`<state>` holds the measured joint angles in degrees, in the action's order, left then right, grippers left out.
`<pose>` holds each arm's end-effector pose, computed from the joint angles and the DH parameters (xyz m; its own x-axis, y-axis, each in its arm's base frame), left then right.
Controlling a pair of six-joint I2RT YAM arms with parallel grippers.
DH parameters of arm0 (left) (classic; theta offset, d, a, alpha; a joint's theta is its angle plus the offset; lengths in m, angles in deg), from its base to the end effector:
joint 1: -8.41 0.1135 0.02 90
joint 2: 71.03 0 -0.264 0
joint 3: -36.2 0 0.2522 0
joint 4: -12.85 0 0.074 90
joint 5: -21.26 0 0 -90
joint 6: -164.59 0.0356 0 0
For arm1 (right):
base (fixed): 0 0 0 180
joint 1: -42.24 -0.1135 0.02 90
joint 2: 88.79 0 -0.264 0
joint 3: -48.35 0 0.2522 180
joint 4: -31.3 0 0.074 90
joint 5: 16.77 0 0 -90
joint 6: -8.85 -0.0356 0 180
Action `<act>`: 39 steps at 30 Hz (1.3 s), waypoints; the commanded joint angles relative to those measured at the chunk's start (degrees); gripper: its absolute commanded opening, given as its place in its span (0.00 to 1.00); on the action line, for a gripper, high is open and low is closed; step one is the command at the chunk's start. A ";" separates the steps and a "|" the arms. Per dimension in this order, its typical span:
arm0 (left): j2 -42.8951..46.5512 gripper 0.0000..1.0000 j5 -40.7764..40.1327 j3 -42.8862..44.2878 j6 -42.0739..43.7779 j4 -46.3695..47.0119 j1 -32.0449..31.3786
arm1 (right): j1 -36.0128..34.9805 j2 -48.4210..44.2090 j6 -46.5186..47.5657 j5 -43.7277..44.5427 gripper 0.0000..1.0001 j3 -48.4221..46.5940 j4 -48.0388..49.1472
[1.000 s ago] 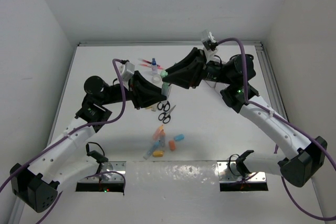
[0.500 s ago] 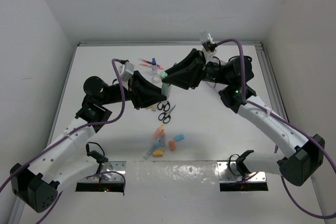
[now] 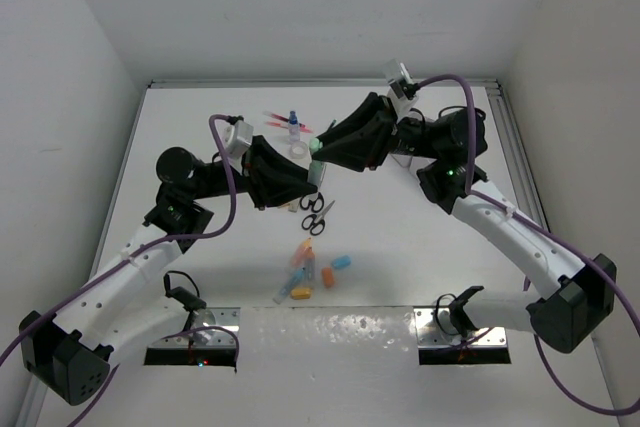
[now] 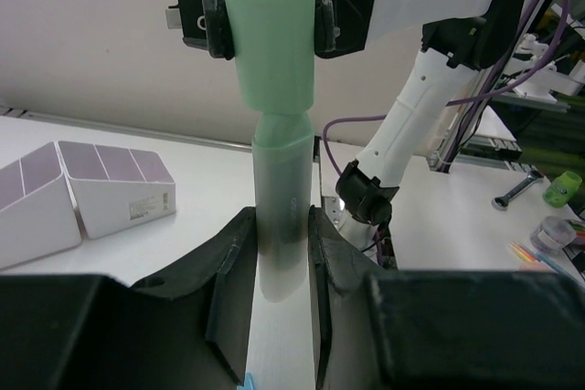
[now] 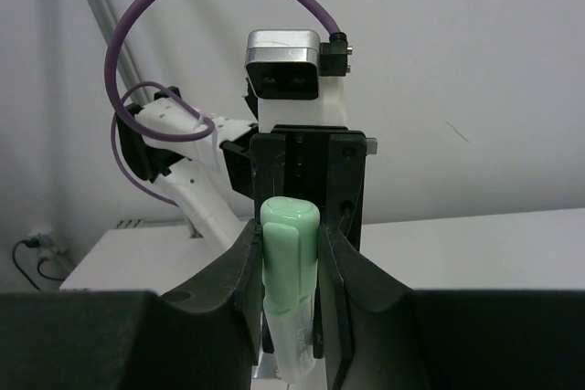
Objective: Sort the stationery into containers
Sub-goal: Close the pen cap on the pen.
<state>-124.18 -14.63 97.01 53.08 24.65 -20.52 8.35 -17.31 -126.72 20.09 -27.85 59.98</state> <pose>0.1620 -0.1225 0.3900 -0.0778 -0.2026 -0.9762 0.9927 0.0745 -0.0946 0.2058 0.1726 0.4371 -0.3149 0.3045 -0.8989 -0.9486 -0.1313 0.2878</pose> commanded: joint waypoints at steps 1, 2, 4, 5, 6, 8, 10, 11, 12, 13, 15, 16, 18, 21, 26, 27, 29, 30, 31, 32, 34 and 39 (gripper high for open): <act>1.11 0.00 -0.93 1.12 0.07 6.61 0.36 | -0.30 1.46 -2.51 -4.60 0.22 0.82 3.44; 1.11 0.00 -0.93 1.12 0.16 6.52 0.28 | -0.39 1.73 -3.21 -4.86 0.23 0.74 4.40; 1.20 0.00 -0.93 1.20 0.16 6.34 0.36 | -0.56 2.43 -5.06 -5.74 0.26 0.82 5.90; 1.29 0.00 -0.93 1.20 0.33 6.17 0.36 | -0.56 2.61 -5.76 -6.00 0.27 0.82 6.95; 1.38 0.00 -0.93 1.29 0.86 5.91 0.36 | -0.56 2.70 -6.03 -6.18 0.28 1.00 7.22; 1.55 0.00 -0.85 1.47 1.48 5.03 0.36 | -0.56 2.78 -6.47 -6.53 0.31 1.35 7.40; 1.64 0.00 -0.76 1.64 2.18 4.06 0.63 | -0.65 2.70 -6.73 -6.88 0.35 1.53 7.49; 1.64 0.00 -0.67 1.64 2.53 3.71 0.54 | -0.56 2.87 -6.91 -7.06 0.37 1.44 7.40; 1.82 0.00 -0.67 1.82 2.88 3.18 0.63 | -0.56 2.87 -7.00 -7.41 0.40 1.35 7.40; 1.82 0.00 -0.50 2.08 3.67 2.05 0.71 | -0.56 2.96 -7.35 -7.59 0.42 1.09 7.40; 1.82 0.00 -0.41 2.61 4.46 0.90 0.71 | -0.56 3.05 -7.61 -7.94 0.49 1.00 7.40; 1.82 0.00 -0.23 2.79 4.90 0.02 0.71 | -0.65 3.05 -7.61 -8.03 0.50 0.91 7.40; 1.73 0.00 -0.23 2.79 5.61 -0.68 0.71 | -0.65 3.05 -7.61 -8.03 0.54 0.74 7.40; 1.73 0.00 -0.67 3.05 7.10 -2.62 0.71 | -0.56 3.05 -7.61 -8.29 0.60 0.04 6.96; 2.08 0.00 -3.56 3.14 11.23 -9.38 0.71 | 0.22 1.65 -1.66 -7.51 0.68 -0.76 -3.88; 2.25 0.00 -5.14 3.23 12.80 -11.48 0.71 | 0.31 0.42 3.76 -5.15 0.69 -1.28 -7.94; 2.34 0.00 -6.64 3.40 14.13 -12.99 0.71 | 0.23 -1.08 10.63 -1.19 0.71 -2.34 -22.00; 2.52 0.00 -7.95 3.40 15.27 -14.12 0.71 | -0.03 -2.30 15.45 2.83 0.72 -2.78 -25.26; 2.52 0.00 -8.49 3.32 15.80 -14.48 0.63 | -0.21 -2.75 16.63 4.18 0.74 -2.78 -27.99; 2.52 0.00 -9.10 3.23 16.15 -14.75 0.54 | -0.30 -3.01 16.82 5.06 0.74 -2.61 -28.28; 2.52 0.00 -9.98 3.05 16.51 -14.84 0.54 | -0.30 -3.37 16.65 7.78 0.75 -2.25 -28.63; 2.52 0.00 -12.09 2.96 17.56 -14.84 0.36 | -1.26 -3.02 16.29 12.36 0.72 -1.38 -29.16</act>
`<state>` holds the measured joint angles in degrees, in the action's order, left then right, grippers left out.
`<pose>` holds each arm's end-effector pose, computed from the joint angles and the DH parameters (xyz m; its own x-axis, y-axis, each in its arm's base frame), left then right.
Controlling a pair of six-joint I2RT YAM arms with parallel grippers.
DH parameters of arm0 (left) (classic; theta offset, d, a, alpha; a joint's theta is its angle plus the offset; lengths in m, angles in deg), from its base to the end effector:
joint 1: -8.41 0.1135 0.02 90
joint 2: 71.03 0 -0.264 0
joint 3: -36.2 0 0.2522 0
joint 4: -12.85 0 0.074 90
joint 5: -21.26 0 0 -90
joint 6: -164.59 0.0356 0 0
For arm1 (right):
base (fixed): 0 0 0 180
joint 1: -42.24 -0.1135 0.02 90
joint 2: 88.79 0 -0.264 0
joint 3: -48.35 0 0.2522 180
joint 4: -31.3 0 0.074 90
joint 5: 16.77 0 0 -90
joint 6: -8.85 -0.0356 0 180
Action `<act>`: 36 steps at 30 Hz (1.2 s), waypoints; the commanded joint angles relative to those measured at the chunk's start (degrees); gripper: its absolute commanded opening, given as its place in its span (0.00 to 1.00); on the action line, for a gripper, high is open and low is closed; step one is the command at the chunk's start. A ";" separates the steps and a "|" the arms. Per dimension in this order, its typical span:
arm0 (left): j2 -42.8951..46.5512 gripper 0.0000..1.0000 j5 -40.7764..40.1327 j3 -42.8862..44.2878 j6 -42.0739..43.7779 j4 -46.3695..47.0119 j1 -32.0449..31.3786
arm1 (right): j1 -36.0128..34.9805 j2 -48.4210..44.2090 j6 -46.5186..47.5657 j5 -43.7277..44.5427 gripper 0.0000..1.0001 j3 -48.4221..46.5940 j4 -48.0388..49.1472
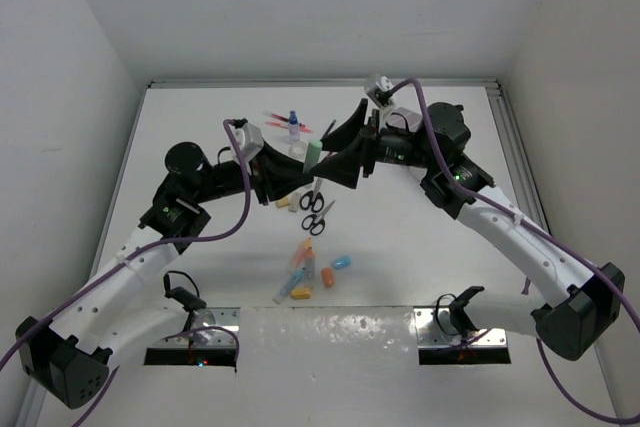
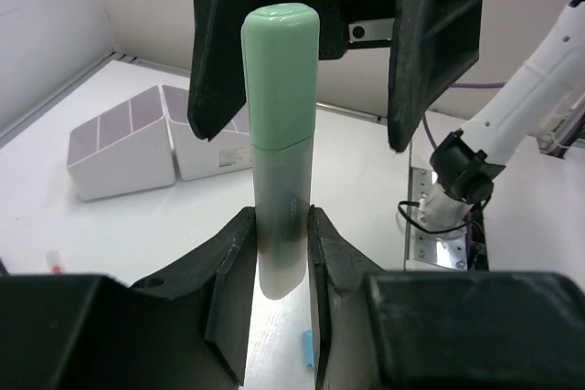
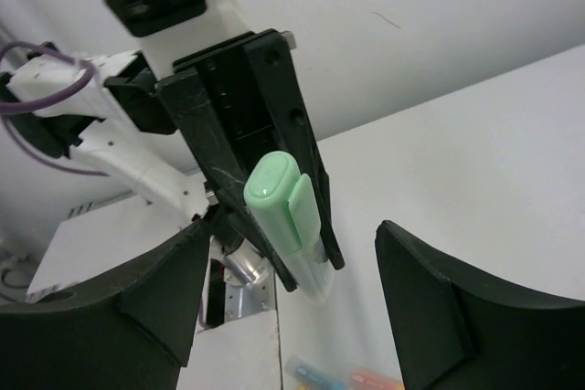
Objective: Sort the stationery into containers
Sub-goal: Close the pen cap on the pen.
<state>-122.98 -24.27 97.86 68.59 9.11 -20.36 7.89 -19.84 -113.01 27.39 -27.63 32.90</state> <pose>0.1675 -0.1204 0.3743 -0.0091 -0.0801 -0.9967 0.9585 0.2834 -0.0315 0.2111 0.1752 0.4056 -0.4114 0.1643 -0.8965 -0.8966 0.1039 0.4304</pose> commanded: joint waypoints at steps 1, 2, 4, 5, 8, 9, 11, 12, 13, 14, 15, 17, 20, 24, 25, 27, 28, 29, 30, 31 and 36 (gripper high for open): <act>1.32 0.00 -2.89 2.20 2.31 0.44 0.21 | -1.16 -0.48 2.59 6.02 0.71 -1.42 -2.00; 1.41 0.00 -3.24 2.11 2.57 0.18 0.21 | -1.77 -0.48 2.59 7.42 0.71 -1.24 -1.82; 1.76 0.00 -4.04 1.93 2.92 -0.09 0.21 | -2.65 -0.48 2.41 8.92 0.70 -1.15 -1.91; 1.76 0.00 -4.21 1.67 3.01 -0.09 0.12 | -2.91 -0.39 2.15 10.41 0.70 -1.59 -2.08; 1.58 0.00 -5.09 1.58 3.10 0.17 0.04 | -3.88 -0.48 2.06 14.45 0.69 -1.59 -2.61; 1.32 0.00 -5.53 1.76 3.19 0.17 0.03 | -4.15 -0.65 2.06 15.69 0.68 -1.42 -2.78; 1.14 0.00 -6.49 2.20 3.62 0.35 0.12 | -4.85 -1.35 2.06 19.45 0.67 -0.63 -3.57; 1.14 0.00 -6.76 2.11 3.71 0.35 0.04 | -5.03 -1.53 1.80 20.70 0.67 -0.37 -3.75; 1.14 0.00 -7.02 2.11 3.80 0.26 0.03 | -5.64 -1.62 1.71 21.58 0.67 -0.01 -3.75; 1.14 0.00 -7.29 2.11 4.15 0.09 0.03 | -5.82 -1.80 1.45 22.28 0.66 0.25 -3.67; 1.06 0.00 -7.81 2.11 4.33 -0.09 0.03 | -6.08 -1.89 1.45 22.90 0.66 0.17 -3.67; 1.05 0.00 -8.34 2.02 4.42 -0.53 0.03 | -6.87 -2.06 1.88 23.34 0.64 0.08 -3.75; 1.05 0.00 -8.52 2.02 4.51 -0.44 0.03 | -7.40 -1.71 2.94 24.05 0.63 -0.36 -4.80; 1.05 0.00 -9.05 2.11 4.68 -0.44 -0.05 | -7.75 -1.53 3.29 24.40 0.62 -0.63 -5.69; 1.05 0.00 -9.05 2.11 4.68 -0.44 -0.05 | -7.84 -1.54 3.29 24.40 0.62 -0.63 -5.69; 1.06 0.00 -9.05 2.11 4.68 -0.53 -0.05 | -7.84 -1.54 3.73 24.58 0.62 -0.54 -5.77; 1.32 0.00 -9.05 2.11 4.77 -0.53 -0.05 | -7.84 -1.54 3.73 24.75 0.61 -0.54 -6.04; 1.23 0.00 -9.14 2.11 4.77 -0.53 -0.14 | -7.84 -1.62 3.99 24.84 0.61 -0.54 -6.21; 1.32 0.00 -9.14 2.11 4.77 -0.62 -0.14 | -7.84 -1.62 4.08 25.01 0.61 -0.63 -6.74; 1.32 0.00 -9.31 2.20 4.86 -0.53 -0.14 | -7.84 -1.54 4.17 25.10 0.61 -0.54 -7.09; 1.76 0.00 -9.66 1.85 5.73 -0.79 -0.23 | -8.63 -2.15 4.52 27.21 0.57 -0.45 -7.97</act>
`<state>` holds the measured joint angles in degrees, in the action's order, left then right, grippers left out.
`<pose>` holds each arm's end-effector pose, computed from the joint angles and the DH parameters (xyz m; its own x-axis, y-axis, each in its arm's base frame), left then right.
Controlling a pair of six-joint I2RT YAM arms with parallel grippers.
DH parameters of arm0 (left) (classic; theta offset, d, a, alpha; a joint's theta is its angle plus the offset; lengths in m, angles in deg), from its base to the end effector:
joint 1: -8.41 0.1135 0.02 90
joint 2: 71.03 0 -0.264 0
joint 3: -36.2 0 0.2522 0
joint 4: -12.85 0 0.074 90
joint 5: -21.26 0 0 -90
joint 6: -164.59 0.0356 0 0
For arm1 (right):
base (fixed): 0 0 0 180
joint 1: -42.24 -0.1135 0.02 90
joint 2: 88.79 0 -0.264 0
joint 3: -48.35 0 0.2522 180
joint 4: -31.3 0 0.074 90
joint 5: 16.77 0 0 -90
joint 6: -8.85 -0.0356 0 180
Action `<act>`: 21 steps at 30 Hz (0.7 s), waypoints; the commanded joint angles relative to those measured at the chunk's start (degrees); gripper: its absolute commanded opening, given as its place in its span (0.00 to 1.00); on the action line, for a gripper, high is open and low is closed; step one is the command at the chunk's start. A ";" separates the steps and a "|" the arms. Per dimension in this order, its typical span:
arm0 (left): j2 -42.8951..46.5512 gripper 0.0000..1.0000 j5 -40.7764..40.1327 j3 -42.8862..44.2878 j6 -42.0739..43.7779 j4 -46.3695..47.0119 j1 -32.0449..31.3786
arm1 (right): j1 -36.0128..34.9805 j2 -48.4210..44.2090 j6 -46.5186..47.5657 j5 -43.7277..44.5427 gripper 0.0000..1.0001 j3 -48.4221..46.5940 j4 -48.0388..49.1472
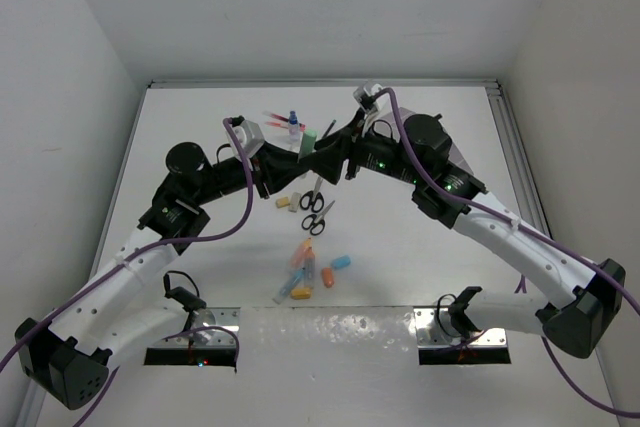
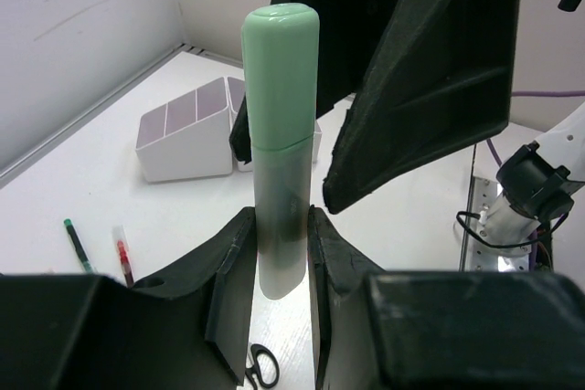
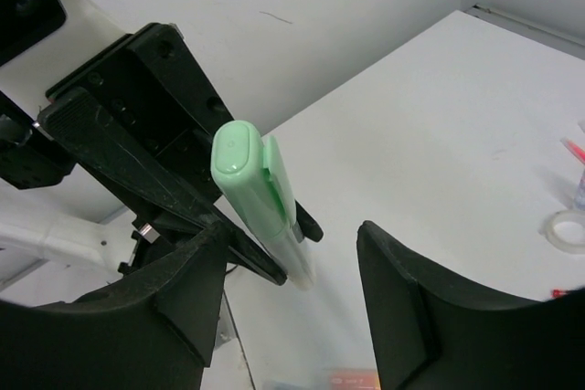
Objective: Sort the stationery into containers
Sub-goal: Close the pen cap on the pen.
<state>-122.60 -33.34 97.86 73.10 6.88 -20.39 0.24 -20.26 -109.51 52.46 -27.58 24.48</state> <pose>0.1714 -0.1178 0.3719 0.0396 -0.0459 -0.9982 0.9003 0.4349 0.0157 0.2002 0.1972 0.3927 -0.4157 0.2233 -0.8816 -0.7860 0.3994 0.4718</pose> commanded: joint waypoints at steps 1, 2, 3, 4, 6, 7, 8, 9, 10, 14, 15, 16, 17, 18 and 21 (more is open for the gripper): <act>1.39 0.00 -0.68 1.67 1.23 1.35 -0.21 | -1.24 -1.82 1.11 2.58 0.54 -0.58 0.44; 1.39 0.00 -1.03 1.67 1.23 1.26 -0.29 | -1.51 -1.82 1.29 3.45 0.52 -0.58 0.44; 1.21 0.00 -1.12 1.67 2.89 1.17 -0.30 | -2.03 -1.65 1.46 3.81 0.49 -0.67 0.01; 1.21 0.00 -1.29 1.76 3.16 1.09 -0.30 | -2.30 -1.56 2.07 4.33 0.48 -1.02 -0.26; 1.21 0.00 -2.17 1.67 3.26 1.17 -0.30 | -2.73 -1.12 2.43 5.13 0.48 -1.28 -0.78; 1.30 0.00 -2.35 1.67 3.52 1.09 -0.30 | -2.83 -0.95 2.43 5.22 0.48 -1.46 -0.87; 1.21 0.00 -2.44 1.50 3.61 1.17 -0.30 | -2.83 -0.86 2.34 5.31 0.48 -1.46 -0.96; 1.38 0.00 -2.53 1.50 3.69 1.17 -0.30 | -3.09 -0.77 2.34 5.39 0.47 -1.55 -0.79; 1.39 0.00 -2.44 1.41 3.78 1.09 -0.30 | -3.26 -0.51 2.34 5.48 0.46 -1.64 -0.61; 1.39 0.00 -2.35 1.14 4.05 1.08 -0.38 | -3.62 -0.15 2.26 6.27 0.40 -1.46 0.35; 1.39 0.00 -2.26 0.97 4.22 1.08 -0.38 | -3.79 0.19 2.26 6.36 0.39 -1.55 0.62; 1.39 0.00 -1.91 0.88 4.57 1.00 -0.47 | -3.88 0.37 2.17 6.36 0.38 -1.72 0.79; 1.39 0.00 -1.91 0.88 4.75 1.00 -0.65 | -4.05 0.55 2.17 6.36 0.38 -1.81 1.14; 1.47 0.00 -1.65 0.88 4.92 0.82 -0.73 | -4.14 0.72 2.17 6.45 0.37 -1.81 1.41; 1.39 0.00 -0.95 0.62 5.10 0.47 -0.82 | -3.97 1.34 2.25 6.45 0.37 -2.25 1.94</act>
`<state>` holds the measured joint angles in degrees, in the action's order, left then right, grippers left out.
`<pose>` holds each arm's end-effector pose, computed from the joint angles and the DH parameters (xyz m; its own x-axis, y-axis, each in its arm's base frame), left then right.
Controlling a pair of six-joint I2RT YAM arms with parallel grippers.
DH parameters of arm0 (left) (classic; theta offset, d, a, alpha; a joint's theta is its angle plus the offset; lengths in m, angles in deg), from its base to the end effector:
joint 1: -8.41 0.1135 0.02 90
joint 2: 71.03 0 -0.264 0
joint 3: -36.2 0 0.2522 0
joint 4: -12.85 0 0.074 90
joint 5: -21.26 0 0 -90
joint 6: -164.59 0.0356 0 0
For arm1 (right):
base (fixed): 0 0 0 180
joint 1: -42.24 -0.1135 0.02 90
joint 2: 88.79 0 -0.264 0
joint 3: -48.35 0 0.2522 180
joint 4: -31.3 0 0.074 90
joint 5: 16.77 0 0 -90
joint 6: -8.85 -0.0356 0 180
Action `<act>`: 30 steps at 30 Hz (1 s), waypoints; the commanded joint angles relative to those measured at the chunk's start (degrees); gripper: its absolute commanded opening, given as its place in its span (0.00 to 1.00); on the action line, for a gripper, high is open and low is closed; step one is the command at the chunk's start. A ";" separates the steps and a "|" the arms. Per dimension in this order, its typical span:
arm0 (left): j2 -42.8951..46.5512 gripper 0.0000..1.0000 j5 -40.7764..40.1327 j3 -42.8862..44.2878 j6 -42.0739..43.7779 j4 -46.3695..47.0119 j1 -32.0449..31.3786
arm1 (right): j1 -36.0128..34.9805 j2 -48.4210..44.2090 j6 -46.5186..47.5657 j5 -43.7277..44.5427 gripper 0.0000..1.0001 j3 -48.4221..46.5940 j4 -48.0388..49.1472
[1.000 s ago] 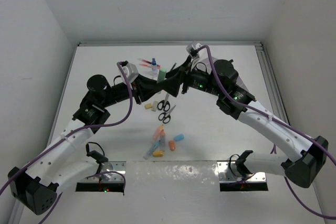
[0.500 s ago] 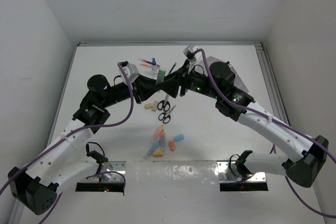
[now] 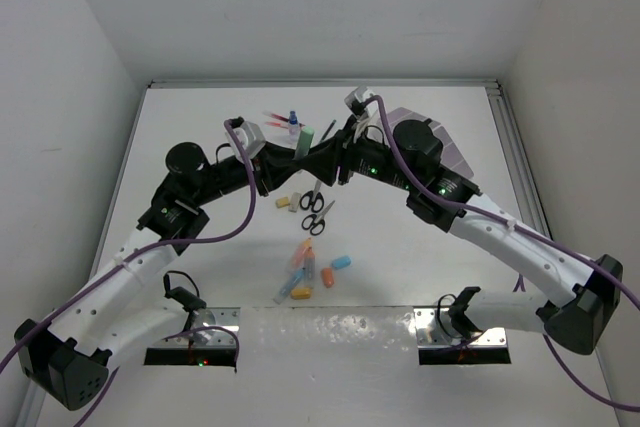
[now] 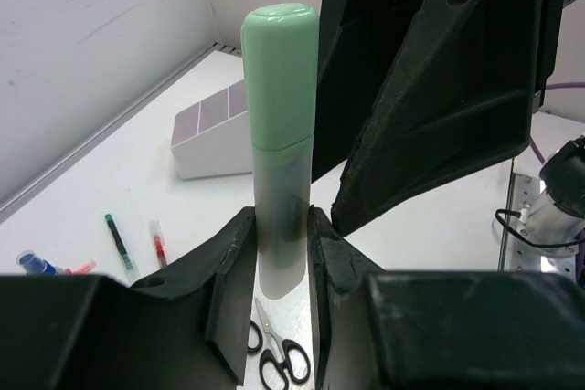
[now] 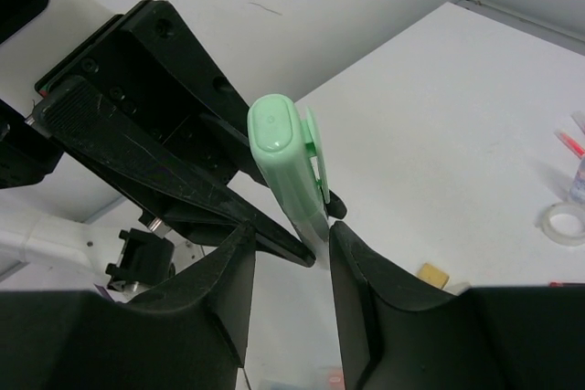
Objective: Sort the stationery into containers
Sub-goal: Close the pen cap on the pen.
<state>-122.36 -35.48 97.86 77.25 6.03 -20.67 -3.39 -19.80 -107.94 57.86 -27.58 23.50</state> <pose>0.1712 -0.1175 0.3712 0.0945 -0.0082 -0.9955 0.8814 0.4656 0.0799 0.1919 0.2096 0.3888 -0.4036 0.2089 -0.8908 -0.7760 0.4376 0.4542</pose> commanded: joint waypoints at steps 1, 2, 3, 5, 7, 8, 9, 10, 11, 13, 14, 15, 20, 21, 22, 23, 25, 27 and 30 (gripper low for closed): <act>1.15 0.00 1.28 0.27 1.03 1.15 -0.63 | -0.43 1.23 0.77 1.05 0.37 -2.51 3.01; 1.32 0.00 1.37 0.26 1.12 1.15 -0.63 | -0.52 1.32 0.86 1.05 0.37 -2.69 3.01; 1.32 0.00 1.55 0.00 1.12 1.06 -0.63 | -0.43 1.41 0.86 1.05 0.36 -2.78 3.10; 1.41 0.00 1.90 -0.09 1.30 0.79 -0.71 | -0.34 1.76 0.94 1.05 0.36 -2.95 3.62; 1.41 0.00 2.25 -0.09 1.47 0.71 -0.71 | -0.43 1.94 0.86 0.96 0.32 -3.13 3.97; 1.32 0.00 2.34 -0.09 1.56 0.62 -0.71 | -0.52 2.28 0.86 0.88 0.31 -3.22 4.24; 1.32 0.00 2.34 -0.09 1.56 0.62 -0.80 | -0.43 2.46 0.86 0.70 0.28 -3.39 4.33; 1.23 0.00 2.60 -0.09 1.56 0.62 -0.80 | -0.43 2.72 0.86 0.52 0.26 -3.39 4.41; 1.32 0.00 2.78 -0.17 1.74 0.62 -0.80 | -0.52 2.99 0.86 0.52 0.26 -3.39 4.76; 1.41 0.00 3.13 -0.26 1.65 0.53 -0.89 | -0.43 3.34 0.86 0.26 0.37 -3.48 4.85; 1.41 0.00 3.22 -0.26 1.83 0.53 -0.98 | -0.52 3.34 1.03 0.17 0.39 -3.57 4.85; 1.41 0.00 3.22 -0.26 1.83 0.44 -0.98 | -0.52 3.52 1.03 0.08 0.40 -3.57 4.94; 1.41 0.00 3.66 -0.18 1.74 0.18 -0.98 | -0.52 3.61 1.39 -0.09 0.46 -3.66 5.82; 1.41 0.00 3.83 -0.26 1.74 0.18 -0.98 | -0.52 3.52 1.47 0.08 0.46 -3.66 5.91; 1.41 0.00 4.10 -0.26 1.65 0.18 -0.98 | -0.52 3.52 1.56 0.26 0.46 -3.66 6.00; 1.50 0.00 4.27 -0.26 1.56 0.27 -0.98 | -0.43 3.69 1.74 0.69 0.46 -3.75 6.00; 1.58 0.00 5.15 -0.26 1.48 0.27 -0.98 | -0.43 3.69 2.44 1.92 0.46 -3.75 5.56; 1.67 0.00 6.38 -0.35 1.21 0.62 -0.98 | -0.43 3.69 2.96 2.80 0.45 -3.83 5.29; 1.67 0.00 7.26 -0.35 0.25 1.41 -0.98 | -0.52 3.96 3.32 2.81 0.37 -4.01 5.56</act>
<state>-122.01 -36.21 97.47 79.02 3.98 -20.39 -3.41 -17.33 -106.17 56.68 -28.72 24.92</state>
